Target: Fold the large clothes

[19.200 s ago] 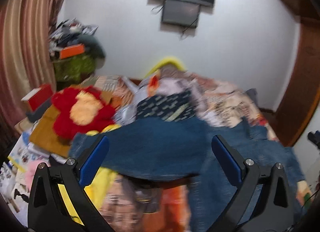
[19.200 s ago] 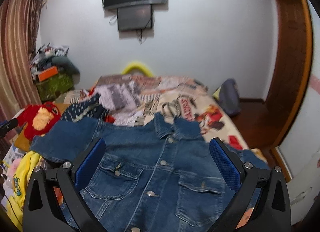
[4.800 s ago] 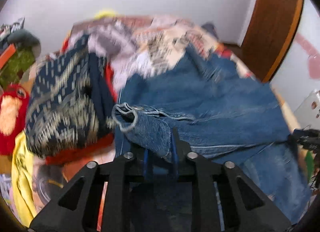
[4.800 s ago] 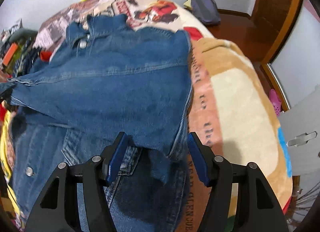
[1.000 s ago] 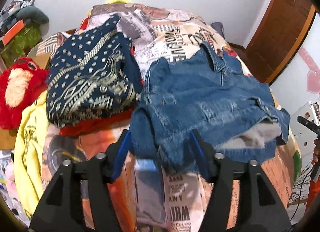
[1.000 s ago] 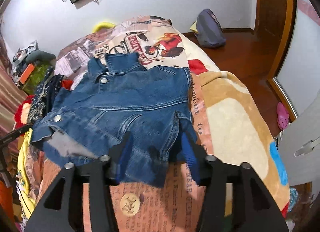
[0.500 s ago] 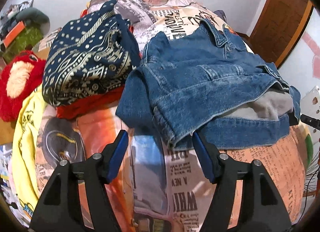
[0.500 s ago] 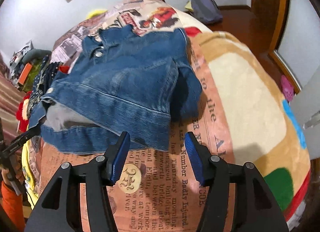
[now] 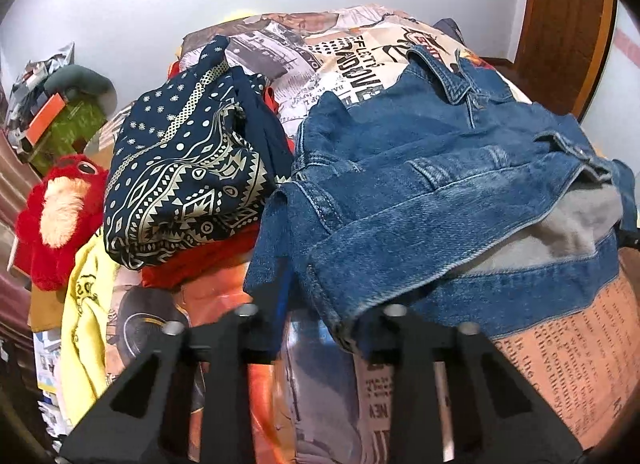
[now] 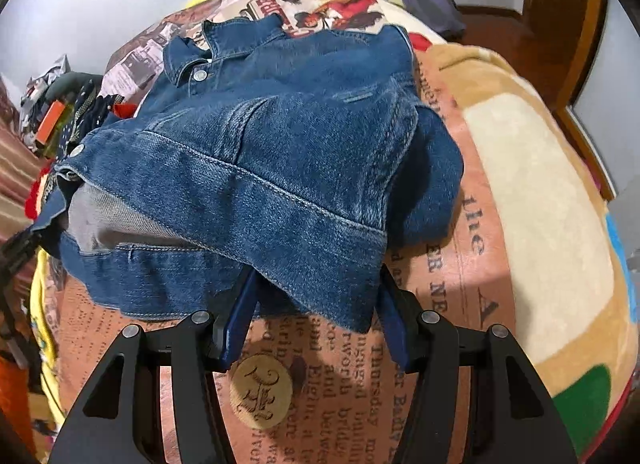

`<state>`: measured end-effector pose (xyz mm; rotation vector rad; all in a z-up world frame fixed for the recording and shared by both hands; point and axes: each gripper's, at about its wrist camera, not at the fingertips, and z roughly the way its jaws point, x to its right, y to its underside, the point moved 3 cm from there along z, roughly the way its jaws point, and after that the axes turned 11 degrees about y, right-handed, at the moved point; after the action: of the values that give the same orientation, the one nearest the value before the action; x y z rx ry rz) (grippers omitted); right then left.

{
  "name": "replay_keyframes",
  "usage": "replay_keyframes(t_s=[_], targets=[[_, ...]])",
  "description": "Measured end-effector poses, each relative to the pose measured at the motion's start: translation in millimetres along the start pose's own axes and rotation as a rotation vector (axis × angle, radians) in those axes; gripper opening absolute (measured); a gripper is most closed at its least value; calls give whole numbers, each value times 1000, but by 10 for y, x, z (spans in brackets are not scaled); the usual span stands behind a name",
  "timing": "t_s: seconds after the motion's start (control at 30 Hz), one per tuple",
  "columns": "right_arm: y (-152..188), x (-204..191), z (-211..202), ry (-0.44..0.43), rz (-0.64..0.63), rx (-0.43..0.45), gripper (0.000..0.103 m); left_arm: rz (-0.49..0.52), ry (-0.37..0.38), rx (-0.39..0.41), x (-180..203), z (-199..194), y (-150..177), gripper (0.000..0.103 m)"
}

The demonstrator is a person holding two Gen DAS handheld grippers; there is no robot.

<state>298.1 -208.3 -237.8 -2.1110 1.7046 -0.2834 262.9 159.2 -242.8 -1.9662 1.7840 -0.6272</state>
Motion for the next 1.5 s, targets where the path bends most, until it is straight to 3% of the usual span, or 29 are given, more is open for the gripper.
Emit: replay_keyframes(t_s=[0.1, 0.2, 0.27, 0.57, 0.67, 0.77, 0.93, 1.27, 1.37, 1.5], targets=[[-18, 52, -48, 35, -1, 22, 39, -3, 18, 25, 2, -78, -49, 14], [-40, 106, -120, 74, -11, 46, 16, 10, 18, 54, 31, -181, -113, 12], [-66, 163, -226, 76, 5, 83, 11, 9, 24, 78, 47, -277, -166, 11], [-526, 283, -1047, 0, 120, 319, 8, -40, 157, 192, 78, -724, -684, 10], [-792, 276, -1182, -32, 146, 363, 8, -107, 241, 198, -6, -711, -951, 10], [-1048, 240, -1164, -10, 143, 391, 6, -148, 245, 181, -119, -535, -1189, 9], [-1400, 203, -852, 1, 149, 348, 6, -195, 208, 102, -286, -23, -1403, 9], [-1726, 225, -54, 81, 136, 231, 6, -193, 144, -48, -445, 953, -1441, 10], [-1781, 280, 62, 160, 130, 236, 5, -166, 126, -80, -431, 1128, -1438, 10], [-1810, 356, 62, 146, 138, 232, 5, -100, 101, -87, -362, 1116, -1471, 10]])
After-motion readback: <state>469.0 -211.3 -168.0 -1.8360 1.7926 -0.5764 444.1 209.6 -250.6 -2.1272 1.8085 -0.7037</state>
